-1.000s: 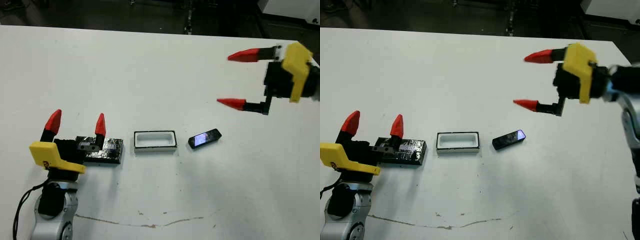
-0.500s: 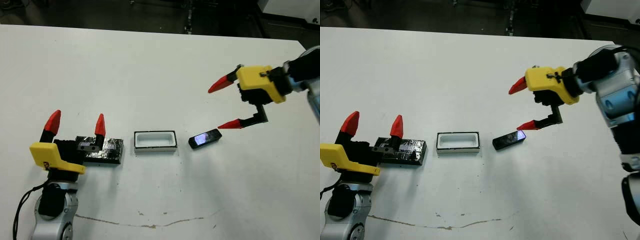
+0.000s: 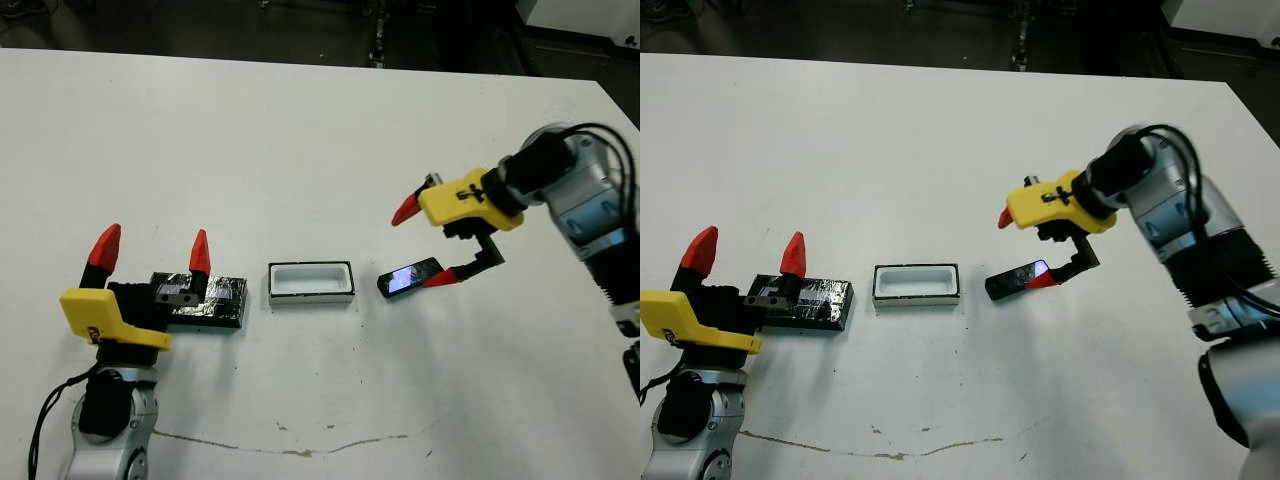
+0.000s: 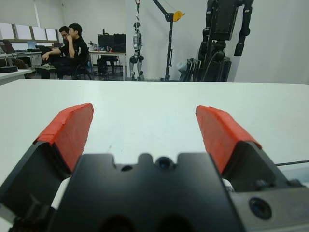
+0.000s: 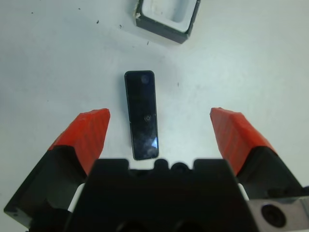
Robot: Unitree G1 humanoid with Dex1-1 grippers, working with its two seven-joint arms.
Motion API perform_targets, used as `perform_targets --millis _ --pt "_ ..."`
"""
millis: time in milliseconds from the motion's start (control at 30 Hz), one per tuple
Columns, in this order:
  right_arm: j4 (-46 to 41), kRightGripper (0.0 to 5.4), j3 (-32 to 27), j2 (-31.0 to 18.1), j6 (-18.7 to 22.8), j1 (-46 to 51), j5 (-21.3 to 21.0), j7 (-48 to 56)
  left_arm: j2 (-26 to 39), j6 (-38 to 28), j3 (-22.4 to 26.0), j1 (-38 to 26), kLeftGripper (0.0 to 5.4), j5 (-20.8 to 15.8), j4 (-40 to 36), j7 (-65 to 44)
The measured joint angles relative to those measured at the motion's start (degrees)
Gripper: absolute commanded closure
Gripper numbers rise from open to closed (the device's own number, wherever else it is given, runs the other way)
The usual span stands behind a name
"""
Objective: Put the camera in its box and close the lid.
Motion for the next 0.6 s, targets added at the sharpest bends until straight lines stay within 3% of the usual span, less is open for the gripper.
perform_targets --millis 600 --pt "5.5 0.01 0.1 2.4 -1.7 0.8 -1.1 0.7 0.0 -0.2 0.0 0.6 0.0 0.2 -0.4 0.0"
